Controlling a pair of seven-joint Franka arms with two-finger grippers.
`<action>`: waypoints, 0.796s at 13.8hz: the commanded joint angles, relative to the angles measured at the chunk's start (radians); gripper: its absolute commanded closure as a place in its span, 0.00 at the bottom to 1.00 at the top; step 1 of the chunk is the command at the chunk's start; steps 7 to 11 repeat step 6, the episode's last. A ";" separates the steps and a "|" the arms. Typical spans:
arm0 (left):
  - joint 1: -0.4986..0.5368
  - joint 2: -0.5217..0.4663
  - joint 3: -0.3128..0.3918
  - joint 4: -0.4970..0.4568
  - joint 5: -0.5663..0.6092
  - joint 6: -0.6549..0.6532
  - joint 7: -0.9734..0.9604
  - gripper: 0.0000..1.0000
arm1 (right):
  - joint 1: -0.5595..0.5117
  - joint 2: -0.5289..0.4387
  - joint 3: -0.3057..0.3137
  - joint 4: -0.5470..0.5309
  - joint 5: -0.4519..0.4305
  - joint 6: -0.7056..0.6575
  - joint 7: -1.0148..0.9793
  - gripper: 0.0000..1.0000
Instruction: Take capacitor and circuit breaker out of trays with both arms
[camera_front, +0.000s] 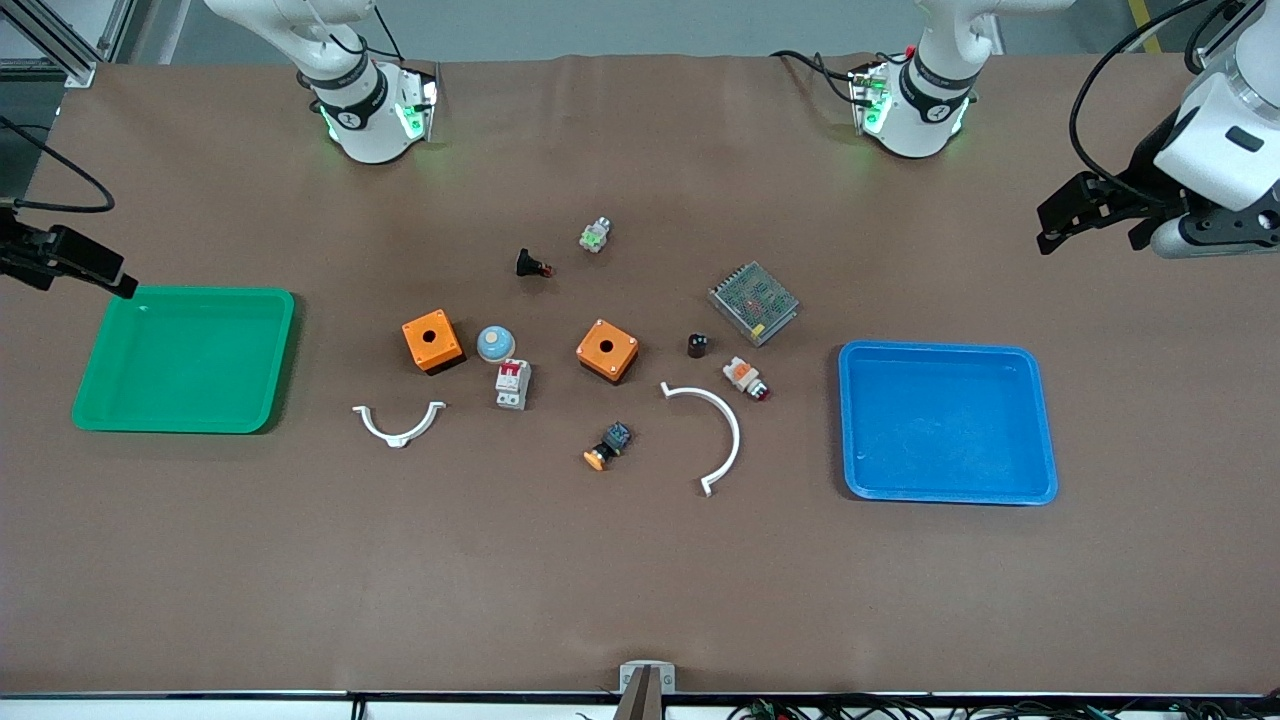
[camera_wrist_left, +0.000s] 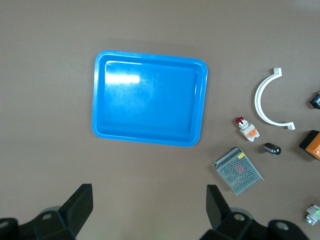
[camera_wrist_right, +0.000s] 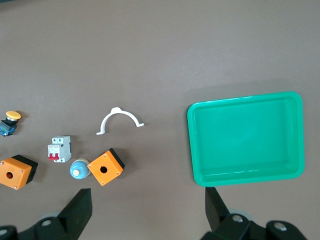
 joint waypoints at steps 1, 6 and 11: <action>0.008 -0.041 -0.002 -0.045 0.018 0.028 0.035 0.00 | -0.020 0.014 0.017 0.030 -0.015 -0.005 -0.005 0.00; 0.005 -0.008 0.019 0.014 0.018 0.024 0.098 0.00 | -0.020 0.017 0.015 0.030 -0.015 -0.008 -0.003 0.00; 0.005 -0.008 0.019 0.014 0.018 0.024 0.098 0.00 | -0.020 0.017 0.015 0.030 -0.015 -0.008 -0.003 0.00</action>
